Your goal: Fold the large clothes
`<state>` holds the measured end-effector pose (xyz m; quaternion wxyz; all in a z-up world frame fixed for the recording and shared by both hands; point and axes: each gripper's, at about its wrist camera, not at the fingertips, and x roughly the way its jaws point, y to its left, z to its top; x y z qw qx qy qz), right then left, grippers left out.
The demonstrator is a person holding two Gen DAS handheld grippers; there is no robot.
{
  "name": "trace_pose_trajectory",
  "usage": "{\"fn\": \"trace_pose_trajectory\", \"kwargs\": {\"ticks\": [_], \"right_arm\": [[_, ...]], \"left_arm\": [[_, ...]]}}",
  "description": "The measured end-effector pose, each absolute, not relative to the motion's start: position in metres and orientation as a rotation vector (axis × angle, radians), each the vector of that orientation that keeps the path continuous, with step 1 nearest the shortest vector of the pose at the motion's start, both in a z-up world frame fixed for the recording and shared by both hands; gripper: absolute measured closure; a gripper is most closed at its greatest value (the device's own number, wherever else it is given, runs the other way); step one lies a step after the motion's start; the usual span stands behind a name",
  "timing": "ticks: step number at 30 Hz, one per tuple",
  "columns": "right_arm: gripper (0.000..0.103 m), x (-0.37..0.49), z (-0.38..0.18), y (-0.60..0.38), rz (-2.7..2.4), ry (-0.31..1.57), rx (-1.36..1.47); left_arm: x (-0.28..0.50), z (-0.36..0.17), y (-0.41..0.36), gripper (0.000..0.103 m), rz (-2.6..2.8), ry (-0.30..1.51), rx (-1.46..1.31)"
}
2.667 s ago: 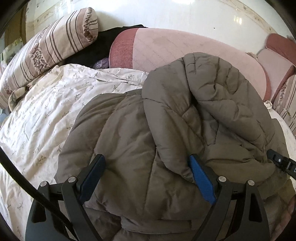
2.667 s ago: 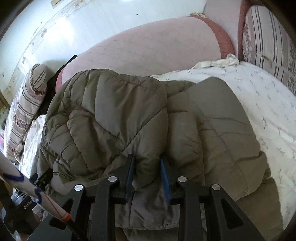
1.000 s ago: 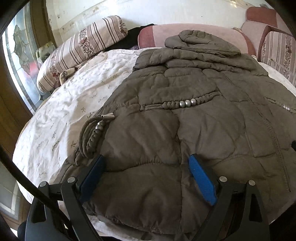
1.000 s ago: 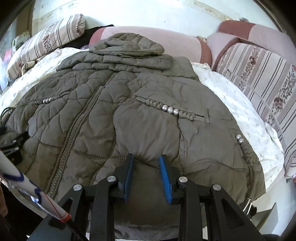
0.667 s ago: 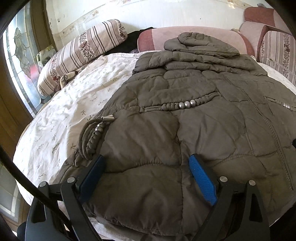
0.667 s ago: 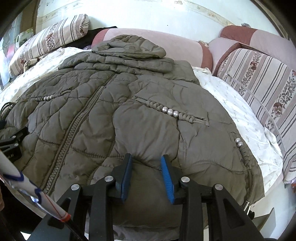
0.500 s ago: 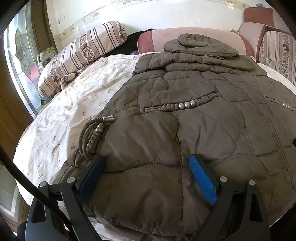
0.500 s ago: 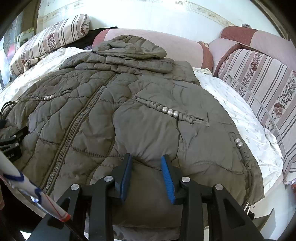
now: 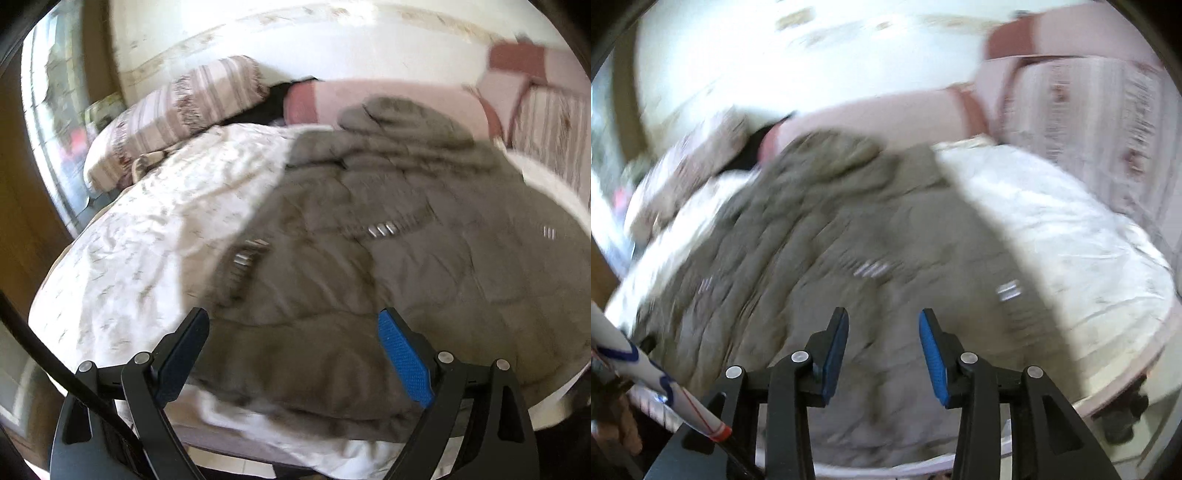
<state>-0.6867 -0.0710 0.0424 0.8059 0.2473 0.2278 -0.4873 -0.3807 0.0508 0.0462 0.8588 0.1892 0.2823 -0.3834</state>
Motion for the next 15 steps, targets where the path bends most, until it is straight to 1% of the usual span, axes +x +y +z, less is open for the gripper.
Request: {"fn": "trace_pose_trajectory", "kwargs": {"ticks": [3,5,6,7,8,9,11,15], "right_arm": [[0.060,-0.733,0.042,-0.095,-1.163,0.399,0.686],[0.060,-0.759,0.037,-0.104,-1.223,0.346,0.773],[0.060,-0.768,0.034,-0.108,-1.253,0.333,0.799],[0.060,-0.775,0.031,-0.111,-1.272,0.330,0.819],[0.058,-0.783,0.026,-0.115,-1.276,0.320,0.862],[0.056,-0.788,0.022,-0.119,-1.262,0.309,0.902],[0.055,-0.795,0.008,-0.128,-1.222,0.300,1.009],[0.055,-0.790,-0.009,-0.136,-1.135,0.305,1.101]], "left_arm": [[-0.344,0.056,0.070,0.011,-0.766,0.653,0.299],[-0.311,0.054,0.086,0.013,-0.726,0.725,0.225],[-0.301,0.052,0.091,0.022,-0.739,0.752,0.197],[-0.289,0.047,0.095,0.035,-0.753,0.791,0.165],[-0.278,0.041,0.100,0.039,-0.770,0.851,0.105],[-0.269,0.034,0.104,0.040,-0.820,0.925,0.020],[-0.267,0.024,0.102,0.042,-0.884,0.997,-0.049],[-0.280,0.023,0.096,0.042,-0.931,1.007,-0.050]]}}
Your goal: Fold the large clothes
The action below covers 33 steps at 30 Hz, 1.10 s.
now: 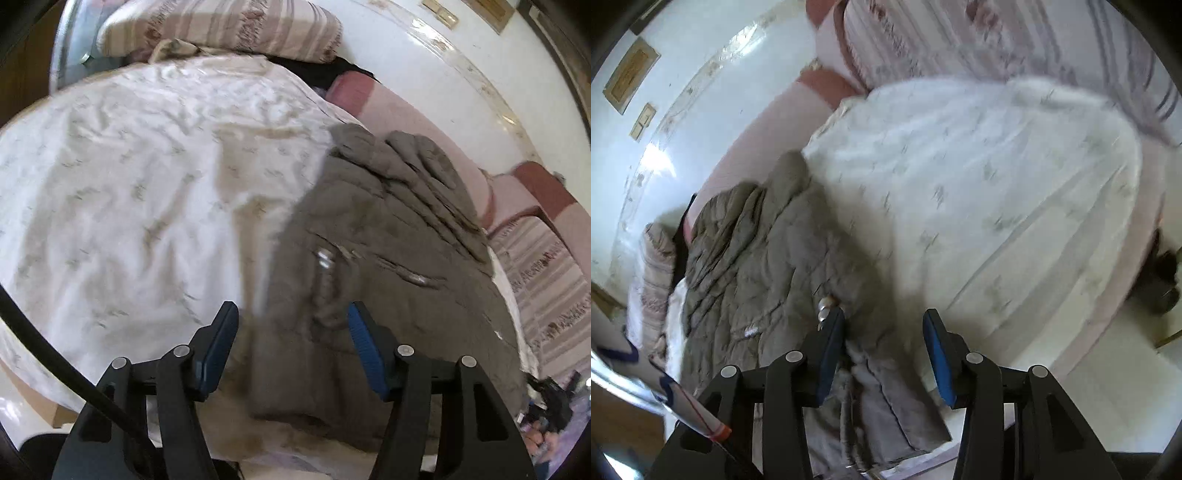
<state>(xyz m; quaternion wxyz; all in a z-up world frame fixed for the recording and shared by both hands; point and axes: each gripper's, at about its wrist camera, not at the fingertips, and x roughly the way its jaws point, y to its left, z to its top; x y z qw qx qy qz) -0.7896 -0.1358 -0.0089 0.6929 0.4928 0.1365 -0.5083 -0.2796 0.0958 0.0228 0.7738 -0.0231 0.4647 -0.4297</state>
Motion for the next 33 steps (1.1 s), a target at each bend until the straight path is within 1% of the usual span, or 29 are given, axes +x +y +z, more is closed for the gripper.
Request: {"fn": "trace_pose_trajectory", "kwargs": {"ticks": [3,4,5,9,14,17,23,33], "right_arm": [[0.055,-0.789,-0.012,-0.132,-1.113,0.290,1.134],[0.055,-0.789,-0.013,-0.132,-1.104,0.282,1.143],[0.052,-0.786,-0.012,-0.130,-1.084,0.276,1.151],[0.052,-0.776,-0.008,-0.127,-1.139,0.311,1.096],[0.047,-0.768,-0.015,-0.132,-1.142,0.359,1.095],[0.047,-0.760,-0.013,-0.130,-1.137,0.402,1.057],[0.046,-0.766,-0.013,-0.122,-1.151,0.392,1.075],[0.044,-0.763,-0.013,-0.125,-1.190,0.403,1.073]], "left_arm": [[-0.293,0.016,0.092,0.042,-0.950,1.029,-0.031],[-0.299,0.016,0.091,0.042,-0.949,1.013,-0.003],[-0.304,0.018,0.089,0.042,-0.947,0.985,0.030],[-0.307,0.017,0.083,0.042,-0.952,0.964,0.077],[-0.305,0.018,0.078,0.041,-0.933,0.959,0.105],[-0.313,0.022,0.076,0.041,-0.919,0.929,0.152],[-0.327,0.030,0.077,0.038,-0.914,0.859,0.234],[-0.328,0.032,0.078,0.035,-0.905,0.857,0.262]]}}
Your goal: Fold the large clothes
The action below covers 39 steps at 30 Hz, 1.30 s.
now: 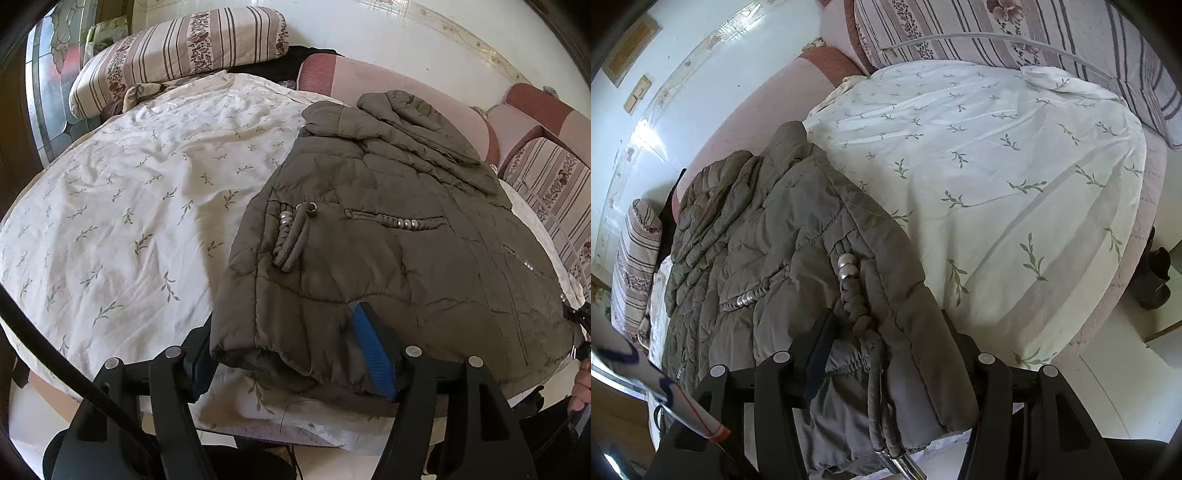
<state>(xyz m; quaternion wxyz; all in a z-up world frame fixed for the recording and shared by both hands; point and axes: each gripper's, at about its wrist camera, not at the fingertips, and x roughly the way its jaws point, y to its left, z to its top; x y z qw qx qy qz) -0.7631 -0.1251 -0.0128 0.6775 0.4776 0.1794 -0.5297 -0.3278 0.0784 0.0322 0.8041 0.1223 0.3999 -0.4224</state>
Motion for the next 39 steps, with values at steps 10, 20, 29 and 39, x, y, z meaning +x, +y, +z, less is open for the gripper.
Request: {"fn": "trace_pose_trajectory", "kwargs": {"ticks": [10,20,29,39], "right_arm": [[0.044,-0.764,-0.012,-0.130,-1.252,0.413,1.041],[0.083,-0.757,-0.002,-0.121,-1.139,0.388,1.029],[0.083,-0.755,0.002,-0.120,-1.133,0.377,1.025],[0.083,-0.757,0.004,-0.119,-1.117,0.374,1.018]], "left_arm": [[-0.329,0.036,0.085,0.034,-0.892,0.873,0.249],[-0.331,0.050,0.089,0.034,-0.890,0.863,0.241],[-0.326,0.054,0.093,0.034,-0.885,0.864,0.225],[-0.319,0.048,0.092,0.030,-0.875,0.904,0.186]]}}
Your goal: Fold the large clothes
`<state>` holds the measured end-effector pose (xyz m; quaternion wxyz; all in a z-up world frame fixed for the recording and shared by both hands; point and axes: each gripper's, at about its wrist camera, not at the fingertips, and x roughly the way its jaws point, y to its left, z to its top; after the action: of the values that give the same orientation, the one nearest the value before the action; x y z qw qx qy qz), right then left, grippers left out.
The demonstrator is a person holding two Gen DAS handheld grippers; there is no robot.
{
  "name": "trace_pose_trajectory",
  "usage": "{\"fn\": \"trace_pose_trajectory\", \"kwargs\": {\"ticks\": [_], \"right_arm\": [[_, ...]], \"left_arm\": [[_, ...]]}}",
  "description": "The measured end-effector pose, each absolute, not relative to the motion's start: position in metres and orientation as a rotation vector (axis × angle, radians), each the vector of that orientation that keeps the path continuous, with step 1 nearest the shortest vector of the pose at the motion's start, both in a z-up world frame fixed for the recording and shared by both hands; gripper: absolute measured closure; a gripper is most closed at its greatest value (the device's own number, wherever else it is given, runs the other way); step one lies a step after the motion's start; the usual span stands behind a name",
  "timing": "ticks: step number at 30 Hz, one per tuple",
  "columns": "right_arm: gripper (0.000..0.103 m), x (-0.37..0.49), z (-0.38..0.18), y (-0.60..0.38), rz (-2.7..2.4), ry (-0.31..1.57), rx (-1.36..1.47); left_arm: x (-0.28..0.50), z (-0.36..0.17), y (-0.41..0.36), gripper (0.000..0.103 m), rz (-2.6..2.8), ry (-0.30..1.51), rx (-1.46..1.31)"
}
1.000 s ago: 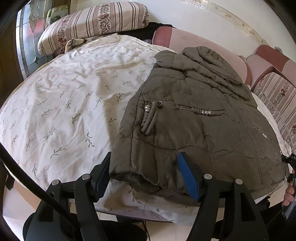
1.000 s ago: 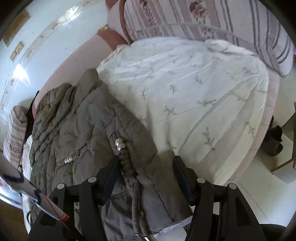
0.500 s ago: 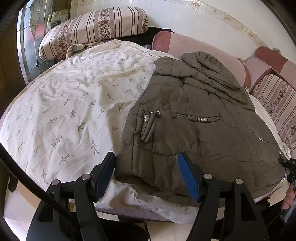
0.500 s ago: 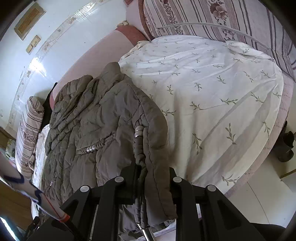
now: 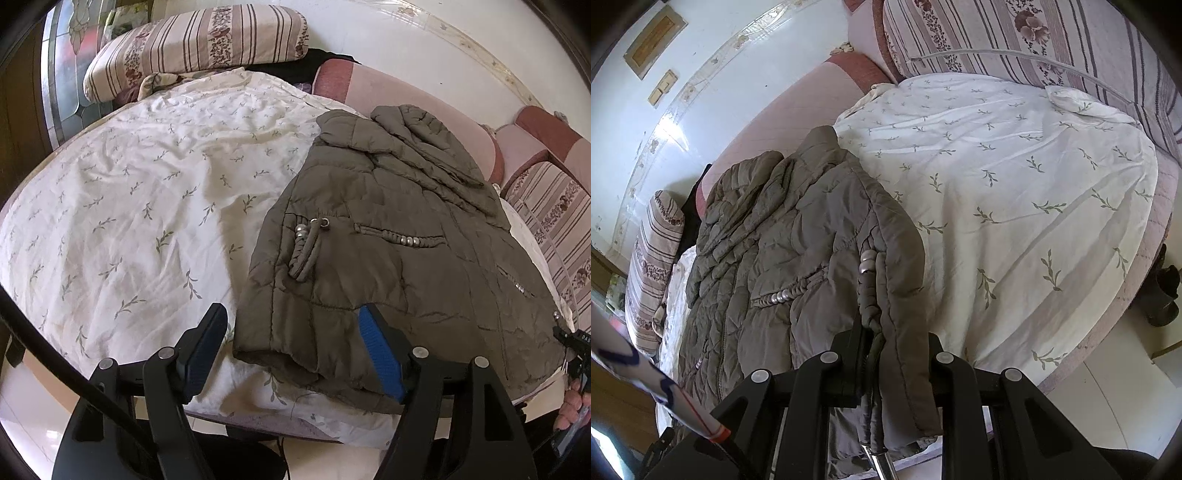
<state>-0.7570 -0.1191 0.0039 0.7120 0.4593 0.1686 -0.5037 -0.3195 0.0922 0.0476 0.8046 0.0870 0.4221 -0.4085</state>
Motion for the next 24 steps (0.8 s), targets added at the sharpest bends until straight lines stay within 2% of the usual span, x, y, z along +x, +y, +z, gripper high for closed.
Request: {"fn": "trace_pose_trajectory", "kwargs": {"ticks": [12,17,24], "right_arm": [[0.083,-0.758,-0.004,-0.120,-1.090,0.354,1.008],[0.078,-0.759,-0.003,-0.119,-1.076,0.364,0.977],[0.070,-0.763,-0.006,-0.122,-1.075,0.344,0.997]], "left_arm": [[-0.273,0.031,0.111,0.030,-0.843,1.040,-0.034],[-0.260,0.020,0.112,0.030,-0.850,1.075,-0.113],[-0.259,0.018,0.111,0.043,-0.911,1.072,-0.143]]}}
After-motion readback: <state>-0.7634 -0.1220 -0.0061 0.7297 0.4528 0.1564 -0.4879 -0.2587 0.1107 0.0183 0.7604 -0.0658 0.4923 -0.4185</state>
